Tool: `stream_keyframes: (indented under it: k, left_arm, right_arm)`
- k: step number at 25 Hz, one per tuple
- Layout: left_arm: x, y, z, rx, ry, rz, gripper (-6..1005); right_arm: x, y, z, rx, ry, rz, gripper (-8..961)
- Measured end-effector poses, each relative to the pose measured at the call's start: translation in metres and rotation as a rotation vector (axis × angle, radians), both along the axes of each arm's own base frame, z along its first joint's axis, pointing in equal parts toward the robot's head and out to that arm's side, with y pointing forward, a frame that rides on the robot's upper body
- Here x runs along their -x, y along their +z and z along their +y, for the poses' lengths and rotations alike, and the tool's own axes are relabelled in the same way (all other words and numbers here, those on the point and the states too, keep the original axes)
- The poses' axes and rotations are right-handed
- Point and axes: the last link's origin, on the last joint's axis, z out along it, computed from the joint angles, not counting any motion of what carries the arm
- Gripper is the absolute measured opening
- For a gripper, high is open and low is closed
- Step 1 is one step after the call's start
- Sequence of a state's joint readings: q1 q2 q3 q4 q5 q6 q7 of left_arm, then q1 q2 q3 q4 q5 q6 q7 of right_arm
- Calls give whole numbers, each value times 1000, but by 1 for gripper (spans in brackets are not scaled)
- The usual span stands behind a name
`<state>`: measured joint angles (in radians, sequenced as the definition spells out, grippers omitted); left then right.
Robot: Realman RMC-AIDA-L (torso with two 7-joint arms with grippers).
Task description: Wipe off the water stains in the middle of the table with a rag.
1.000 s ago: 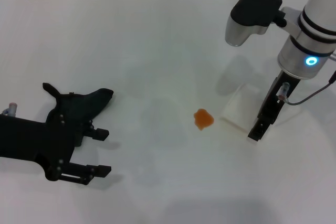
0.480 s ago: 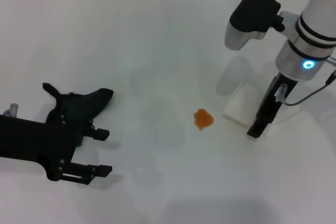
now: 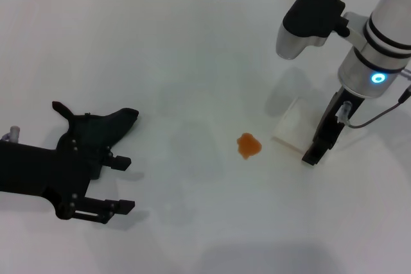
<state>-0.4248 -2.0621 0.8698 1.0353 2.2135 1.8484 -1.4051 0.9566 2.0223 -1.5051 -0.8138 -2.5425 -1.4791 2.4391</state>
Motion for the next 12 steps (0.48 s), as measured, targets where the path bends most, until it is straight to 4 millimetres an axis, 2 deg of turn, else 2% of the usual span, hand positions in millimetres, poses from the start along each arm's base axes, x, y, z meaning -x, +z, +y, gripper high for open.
stream_keyframes:
  k: [7, 12]
  left_arm:
    - [0, 1, 0, -4, -2, 2, 723]
    - [-1, 1, 0, -2, -3, -1, 722]
  right_arm:
    - [5, 10, -4, -10, 27, 22, 678]
    - [8, 30, -9, -65, 64, 127, 655]
